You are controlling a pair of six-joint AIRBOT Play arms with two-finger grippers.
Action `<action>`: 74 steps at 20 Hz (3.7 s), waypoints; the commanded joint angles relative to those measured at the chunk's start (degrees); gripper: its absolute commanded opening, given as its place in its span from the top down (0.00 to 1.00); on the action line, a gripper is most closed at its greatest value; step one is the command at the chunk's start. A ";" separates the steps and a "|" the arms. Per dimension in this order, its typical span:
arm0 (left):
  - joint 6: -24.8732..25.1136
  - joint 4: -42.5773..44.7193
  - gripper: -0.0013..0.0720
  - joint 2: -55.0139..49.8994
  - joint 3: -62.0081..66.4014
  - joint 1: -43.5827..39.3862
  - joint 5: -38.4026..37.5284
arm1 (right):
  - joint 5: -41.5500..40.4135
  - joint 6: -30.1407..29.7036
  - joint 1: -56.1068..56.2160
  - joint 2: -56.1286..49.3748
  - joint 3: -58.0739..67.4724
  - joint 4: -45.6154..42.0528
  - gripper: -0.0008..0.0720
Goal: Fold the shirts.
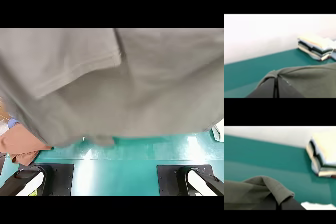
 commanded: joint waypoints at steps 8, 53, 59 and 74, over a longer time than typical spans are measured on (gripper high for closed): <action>0.02 0.42 0.95 -40.26 -4.90 0.02 -10.88 | 4.42 0.61 0.07 -30.88 -17.94 0.66 0.96; -1.36 -5.95 0.25 -7.23 -83.73 0.07 6.91 | -7.93 -1.18 -8.72 -3.39 -55.67 5.18 0.37; -1.66 -8.39 0.25 -7.23 -86.01 -9.92 18.60 | -6.62 -1.16 -8.74 -3.28 -55.69 5.01 0.37; 0.50 -8.37 0.95 -7.23 -80.26 -10.32 16.59 | -11.87 -1.14 -20.65 -2.64 -84.65 4.94 0.37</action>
